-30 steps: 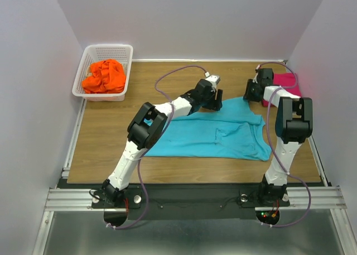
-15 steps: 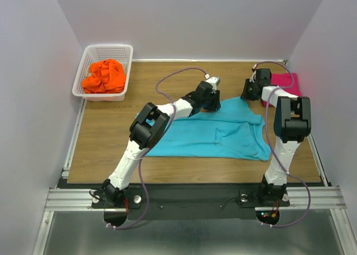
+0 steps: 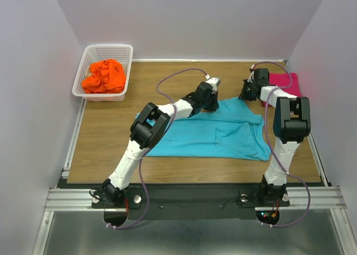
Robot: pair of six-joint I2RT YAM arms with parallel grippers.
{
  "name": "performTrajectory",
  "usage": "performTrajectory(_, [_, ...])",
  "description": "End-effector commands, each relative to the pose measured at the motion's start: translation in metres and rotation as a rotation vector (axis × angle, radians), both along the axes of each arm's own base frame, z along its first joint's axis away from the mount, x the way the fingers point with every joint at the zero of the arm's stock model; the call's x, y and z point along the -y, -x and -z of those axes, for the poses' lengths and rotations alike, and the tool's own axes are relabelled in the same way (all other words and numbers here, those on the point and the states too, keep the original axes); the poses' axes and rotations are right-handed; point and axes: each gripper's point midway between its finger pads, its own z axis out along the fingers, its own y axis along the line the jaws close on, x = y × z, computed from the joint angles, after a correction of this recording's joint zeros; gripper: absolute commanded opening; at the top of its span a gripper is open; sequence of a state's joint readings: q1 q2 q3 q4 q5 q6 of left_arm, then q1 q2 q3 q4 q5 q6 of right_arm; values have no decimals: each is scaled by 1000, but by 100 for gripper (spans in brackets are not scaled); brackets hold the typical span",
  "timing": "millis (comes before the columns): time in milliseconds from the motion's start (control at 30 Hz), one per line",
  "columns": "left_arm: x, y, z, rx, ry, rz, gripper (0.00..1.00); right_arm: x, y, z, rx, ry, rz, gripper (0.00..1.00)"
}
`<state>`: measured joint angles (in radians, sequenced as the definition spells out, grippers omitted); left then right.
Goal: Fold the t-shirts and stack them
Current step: Fold the tshirt
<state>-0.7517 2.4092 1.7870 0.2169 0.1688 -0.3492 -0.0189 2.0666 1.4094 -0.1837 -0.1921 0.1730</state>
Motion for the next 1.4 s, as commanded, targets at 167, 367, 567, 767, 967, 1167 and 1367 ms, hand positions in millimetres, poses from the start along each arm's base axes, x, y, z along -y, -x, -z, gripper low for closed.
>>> performTrajectory(167, [2,31,-103,99,138,99,0,-5,19,-83,130,-43,48,1])
performTrajectory(367, [-5,60,-116,109,149,143,0,-7,48,-97,138,-57,57,1])
performTrajectory(567, [-6,88,-121,100,149,208,0,-9,78,-103,113,-78,72,1])
performTrajectory(767, [-11,124,-116,64,120,306,0,-10,111,-112,79,-88,79,1])
performTrajectory(967, [-16,144,-92,15,66,350,0,-8,131,-120,75,-81,94,1])
performTrajectory(1167, [-13,138,-93,29,62,341,0,-4,134,-143,139,-62,106,1])
performTrajectory(1367, [-10,137,-103,46,75,350,0,6,130,-170,217,-4,116,1])
